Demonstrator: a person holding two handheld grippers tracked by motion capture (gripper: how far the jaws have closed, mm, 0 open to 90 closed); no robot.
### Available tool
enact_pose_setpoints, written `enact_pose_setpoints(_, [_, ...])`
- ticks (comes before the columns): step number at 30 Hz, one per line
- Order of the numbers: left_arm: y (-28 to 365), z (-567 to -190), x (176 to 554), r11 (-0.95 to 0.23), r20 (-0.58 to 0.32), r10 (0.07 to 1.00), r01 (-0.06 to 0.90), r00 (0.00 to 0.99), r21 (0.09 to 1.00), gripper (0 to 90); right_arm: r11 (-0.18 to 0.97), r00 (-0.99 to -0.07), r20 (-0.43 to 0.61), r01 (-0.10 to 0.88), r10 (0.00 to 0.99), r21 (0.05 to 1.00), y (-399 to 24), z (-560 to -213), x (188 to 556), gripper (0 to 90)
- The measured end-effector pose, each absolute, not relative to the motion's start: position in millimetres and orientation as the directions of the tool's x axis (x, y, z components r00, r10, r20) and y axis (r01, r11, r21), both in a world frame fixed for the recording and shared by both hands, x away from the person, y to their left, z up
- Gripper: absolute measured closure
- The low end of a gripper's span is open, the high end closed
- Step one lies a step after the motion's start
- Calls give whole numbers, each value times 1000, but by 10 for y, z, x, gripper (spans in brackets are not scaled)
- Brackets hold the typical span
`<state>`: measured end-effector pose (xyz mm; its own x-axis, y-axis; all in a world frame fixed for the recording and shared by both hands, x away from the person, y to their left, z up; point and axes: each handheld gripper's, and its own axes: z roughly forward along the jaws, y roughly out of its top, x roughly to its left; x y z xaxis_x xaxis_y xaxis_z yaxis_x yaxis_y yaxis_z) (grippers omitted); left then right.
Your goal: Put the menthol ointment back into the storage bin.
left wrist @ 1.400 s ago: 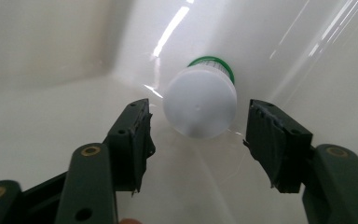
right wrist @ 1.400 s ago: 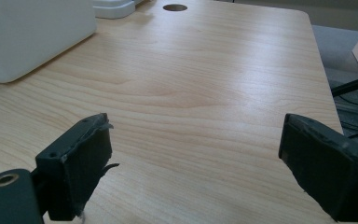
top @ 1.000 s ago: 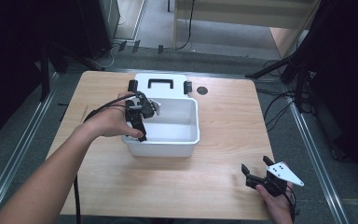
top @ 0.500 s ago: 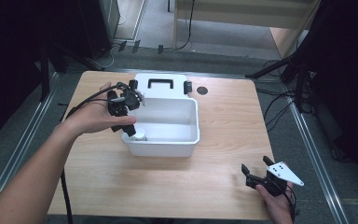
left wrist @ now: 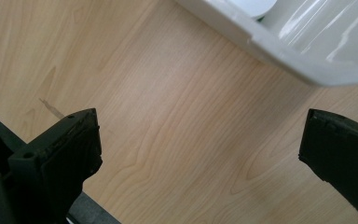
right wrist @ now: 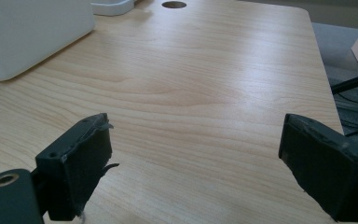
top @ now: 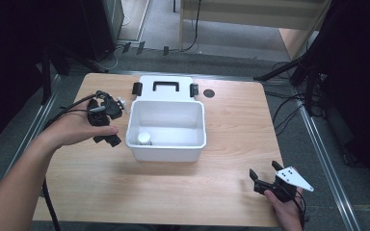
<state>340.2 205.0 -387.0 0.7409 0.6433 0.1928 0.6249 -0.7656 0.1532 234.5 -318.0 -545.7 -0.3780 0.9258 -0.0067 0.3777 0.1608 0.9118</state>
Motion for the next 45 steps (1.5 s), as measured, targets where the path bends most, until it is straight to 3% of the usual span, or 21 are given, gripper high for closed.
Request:
enact_pose_setpoints(22, [2571, -4466, 3002, -659, 149, 747, 690, 648, 299, 0, 159, -373, -6, 381, 928, 911, -3179, -5458, 2348, 96])
enact_pose_setpoints(45, [3050, -5140, 2442, -442, 87, 867, 679, 490, 586, 0, 161, -369, -9, 383, 929, 909, -3175, -5458, 2348, 97])
